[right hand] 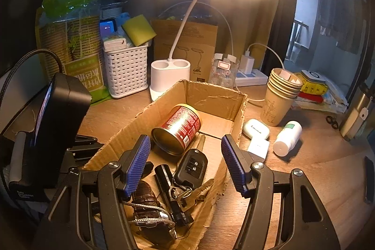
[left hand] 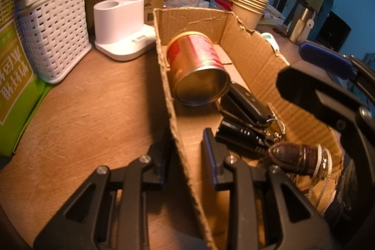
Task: Organize rigid objects
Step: 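Lower the can into the box and open the right gripper, then move the open right gripper to the white pill bottle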
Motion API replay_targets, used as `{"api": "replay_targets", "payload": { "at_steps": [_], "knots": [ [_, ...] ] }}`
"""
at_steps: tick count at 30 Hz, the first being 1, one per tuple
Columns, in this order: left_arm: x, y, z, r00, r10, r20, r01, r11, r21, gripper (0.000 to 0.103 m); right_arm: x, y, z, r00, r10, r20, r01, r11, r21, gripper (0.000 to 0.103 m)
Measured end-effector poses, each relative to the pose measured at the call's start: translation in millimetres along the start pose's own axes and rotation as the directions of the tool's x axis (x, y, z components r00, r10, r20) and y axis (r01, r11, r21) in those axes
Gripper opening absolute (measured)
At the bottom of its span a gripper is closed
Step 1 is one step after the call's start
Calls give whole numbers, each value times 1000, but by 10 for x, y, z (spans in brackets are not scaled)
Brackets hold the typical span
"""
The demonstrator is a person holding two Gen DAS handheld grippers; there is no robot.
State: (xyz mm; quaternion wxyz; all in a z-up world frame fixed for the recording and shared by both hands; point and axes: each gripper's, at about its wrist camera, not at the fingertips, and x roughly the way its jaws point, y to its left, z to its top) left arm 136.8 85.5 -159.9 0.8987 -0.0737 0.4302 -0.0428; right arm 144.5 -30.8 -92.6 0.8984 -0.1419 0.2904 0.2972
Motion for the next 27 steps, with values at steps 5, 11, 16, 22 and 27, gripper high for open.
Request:
{"api": "replay_targets", "payload": {
  "at_steps": [5,11,16,22,27],
  "knots": [
    [0,-1,-1,1000,0,0,0,1000,0,28,-42,-103,-6,1000,-11,10,11,999,32,66],
    [0,2,0,1000,-1,0,1,1000,0,28,-92,-223,-11,1000,-3,19,2,997,72,66],
    [0,0,0,1000,-1,0,1,1000,0,28,-134,-333,-16,999,-15,28,12,995,98,67],
    [0,2,0,1000,-1,0,1,1000,0,28,-161,-504,-46,999,-36,34,31,989,143,67],
    [0,4,1,1000,-1,0,1,1000,0,28,-170,-661,-82,998,-61,31,54,982,180,67]
  ]
}}
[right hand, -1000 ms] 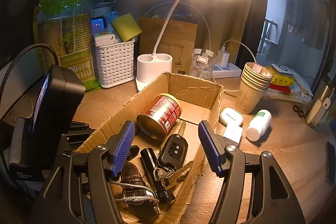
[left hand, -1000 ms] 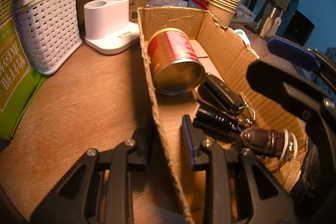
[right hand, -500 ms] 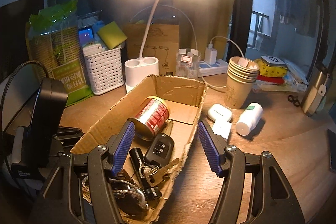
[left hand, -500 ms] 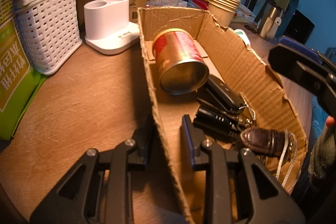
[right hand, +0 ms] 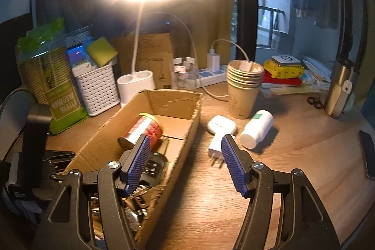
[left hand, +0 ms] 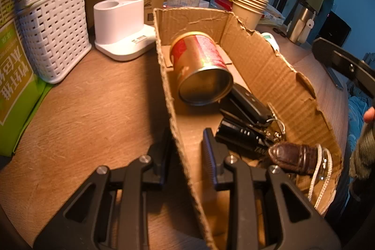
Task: Organize rigid objects
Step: 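Move the open right gripper to the white pill bottle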
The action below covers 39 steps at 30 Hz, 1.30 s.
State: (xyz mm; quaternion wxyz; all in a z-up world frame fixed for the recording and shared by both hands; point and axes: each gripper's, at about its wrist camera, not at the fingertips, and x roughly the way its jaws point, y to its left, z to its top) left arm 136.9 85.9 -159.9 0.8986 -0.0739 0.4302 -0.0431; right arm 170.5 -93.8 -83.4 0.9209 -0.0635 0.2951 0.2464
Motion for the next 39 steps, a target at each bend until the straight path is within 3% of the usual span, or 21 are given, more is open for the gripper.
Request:
{"api": "replay_targets", "payload": {
  "at_steps": [23,39],
  "knots": [
    [0,0,0,1000,0,0,0,1000,0,28,324,-622,-61,995,-77,-58,83,989,122,67],
    [4,18,10,1000,-5,-1,5,1000,0,28,727,-1028,130,982,-155,-107,173,966,192,67]
  ]
}}
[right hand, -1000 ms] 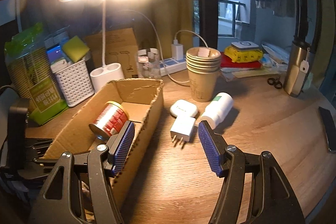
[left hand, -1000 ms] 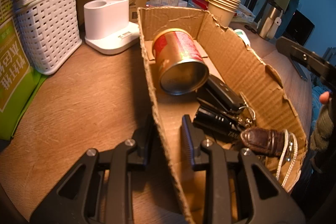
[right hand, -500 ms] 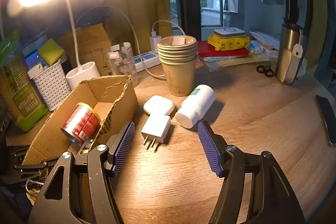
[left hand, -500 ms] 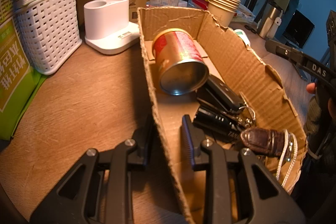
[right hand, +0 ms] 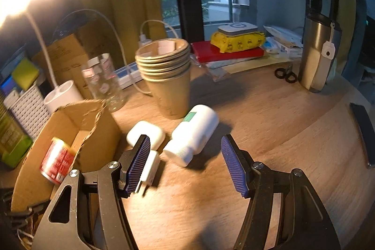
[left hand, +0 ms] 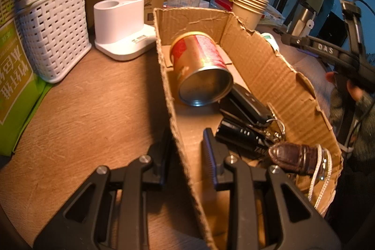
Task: Organize rigid objects
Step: 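Move the open right gripper to the white pill bottle, then close the right gripper on the white pill bottle and lift it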
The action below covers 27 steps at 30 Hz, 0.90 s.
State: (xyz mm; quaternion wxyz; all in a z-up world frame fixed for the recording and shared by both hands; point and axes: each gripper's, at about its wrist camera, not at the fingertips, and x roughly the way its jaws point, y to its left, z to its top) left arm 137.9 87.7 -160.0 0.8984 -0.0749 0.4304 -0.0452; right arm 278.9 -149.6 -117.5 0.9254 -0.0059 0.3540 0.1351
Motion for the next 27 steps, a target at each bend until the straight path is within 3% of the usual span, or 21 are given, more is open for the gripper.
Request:
{"api": "replay_targets", "payload": {
  "at_steps": [23,27],
  "knots": [
    [2,4,2,1000,-3,-1,3,1000,-2,28,629,-11,50,989,-72,-126,73,997,2,66],
    [5,-11,-4,1000,-5,-1,5,1000,-3,28,658,-50,51,989,-57,-138,61,998,22,51]
  ]
}}
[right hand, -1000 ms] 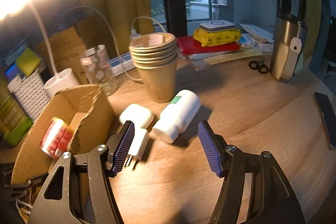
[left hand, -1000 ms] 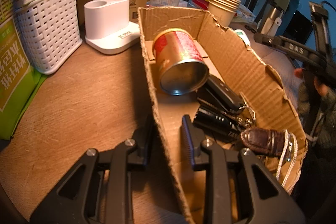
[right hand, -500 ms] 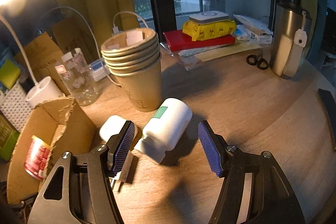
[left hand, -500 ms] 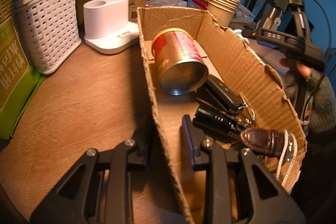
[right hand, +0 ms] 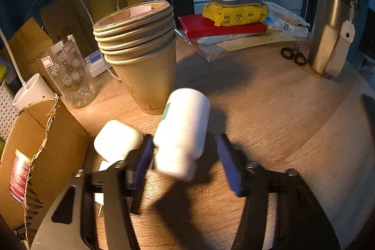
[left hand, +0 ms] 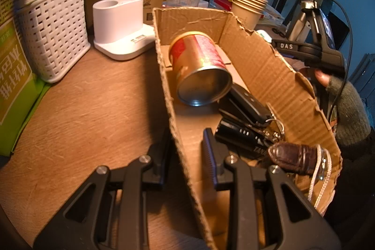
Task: Organize rigid objects
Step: 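Close the right gripper on the white pill bottle and lift it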
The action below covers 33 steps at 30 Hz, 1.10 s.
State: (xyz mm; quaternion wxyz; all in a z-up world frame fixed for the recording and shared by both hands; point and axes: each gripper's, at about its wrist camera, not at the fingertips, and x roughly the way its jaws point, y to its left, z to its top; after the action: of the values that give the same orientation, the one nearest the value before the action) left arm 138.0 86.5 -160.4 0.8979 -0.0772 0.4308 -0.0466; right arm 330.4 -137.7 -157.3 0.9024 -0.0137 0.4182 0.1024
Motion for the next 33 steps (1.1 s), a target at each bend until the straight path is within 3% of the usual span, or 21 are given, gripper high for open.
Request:
{"api": "replay_targets", "payload": {
  "at_steps": [2,9,15,33],
  "knots": [
    [-1,6,0,1000,0,0,0,1000,0,28,20,-16,2,1000,7,-9,-7,1000,9,45],
    [-1,5,0,1000,0,0,0,1000,0,28,-25,7,-12,1000,9,13,-9,1000,0,45],
    [-1,6,0,1000,0,0,0,1000,0,28,-288,63,-47,997,1,82,1,1000,-23,45],
    [1,2,0,1000,0,0,0,1000,0,28,-935,286,-287,978,122,167,-111,991,-70,45]
  ]
}}
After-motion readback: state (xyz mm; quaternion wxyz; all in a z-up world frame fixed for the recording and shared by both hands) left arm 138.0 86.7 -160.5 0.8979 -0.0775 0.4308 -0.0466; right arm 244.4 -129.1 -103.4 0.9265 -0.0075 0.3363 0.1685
